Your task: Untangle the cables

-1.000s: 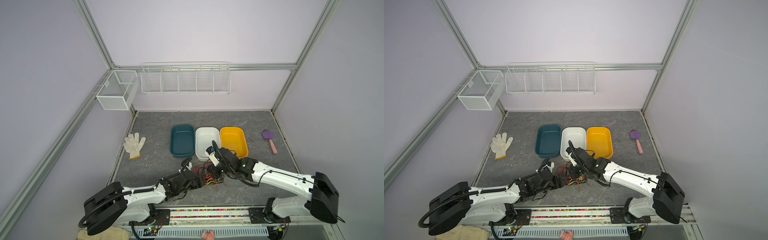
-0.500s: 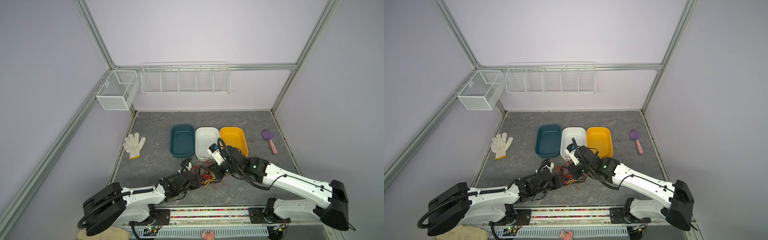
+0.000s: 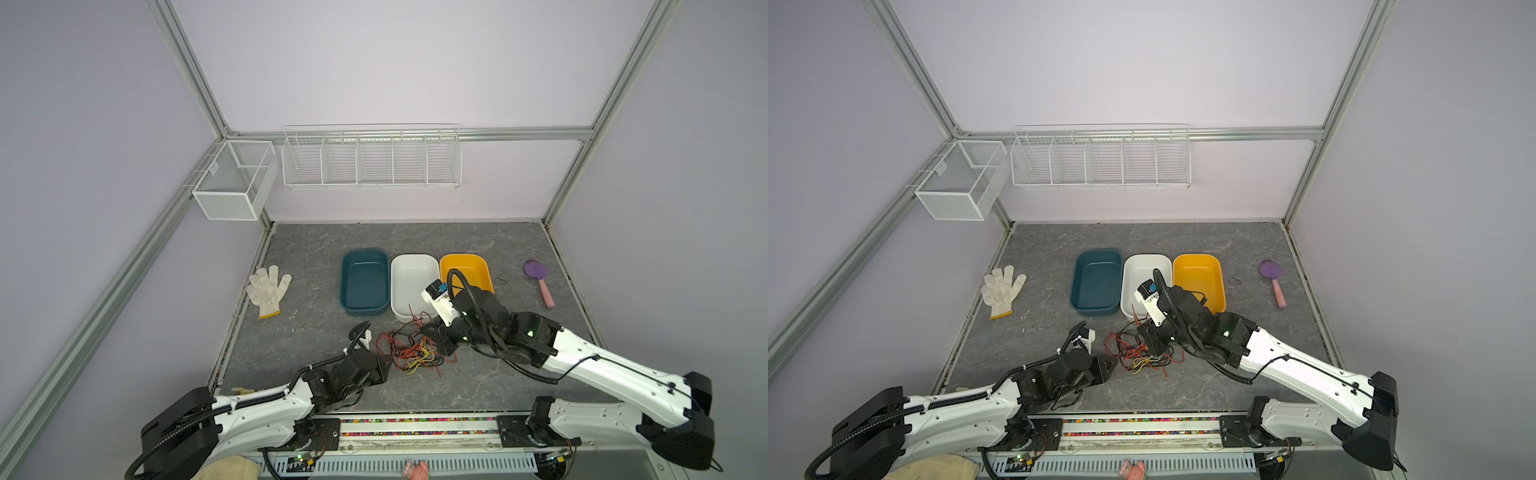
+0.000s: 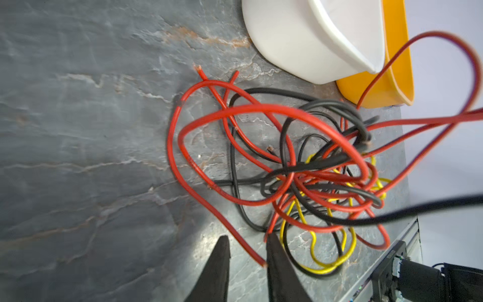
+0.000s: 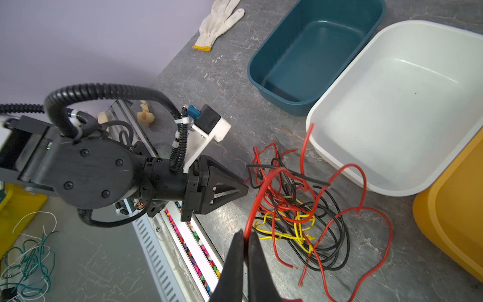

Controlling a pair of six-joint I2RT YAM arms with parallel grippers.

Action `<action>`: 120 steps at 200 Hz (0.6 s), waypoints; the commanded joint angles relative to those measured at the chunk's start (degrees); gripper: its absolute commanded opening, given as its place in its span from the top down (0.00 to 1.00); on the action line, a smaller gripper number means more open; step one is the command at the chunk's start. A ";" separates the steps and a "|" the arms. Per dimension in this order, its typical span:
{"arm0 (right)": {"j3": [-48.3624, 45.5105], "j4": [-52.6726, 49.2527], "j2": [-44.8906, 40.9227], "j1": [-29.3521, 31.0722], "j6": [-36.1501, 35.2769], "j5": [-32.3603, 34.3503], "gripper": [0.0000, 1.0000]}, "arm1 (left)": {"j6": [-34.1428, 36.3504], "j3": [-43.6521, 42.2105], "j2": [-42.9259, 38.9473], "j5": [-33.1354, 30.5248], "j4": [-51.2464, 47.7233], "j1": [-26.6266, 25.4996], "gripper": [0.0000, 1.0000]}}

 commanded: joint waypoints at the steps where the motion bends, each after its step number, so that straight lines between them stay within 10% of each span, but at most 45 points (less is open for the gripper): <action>1: 2.00 -0.94 -1.95 0.48 -1.10 0.73 0.93 | -2.26 -2.57 -3.11 -2.32 -3.71 -0.25 0.77; 120: 9.30 -5.38 -4.64 0.50 -4.57 2.03 0.93 | -2.53 -2.19 -9.30 -3.16 -7.75 -0.29 0.70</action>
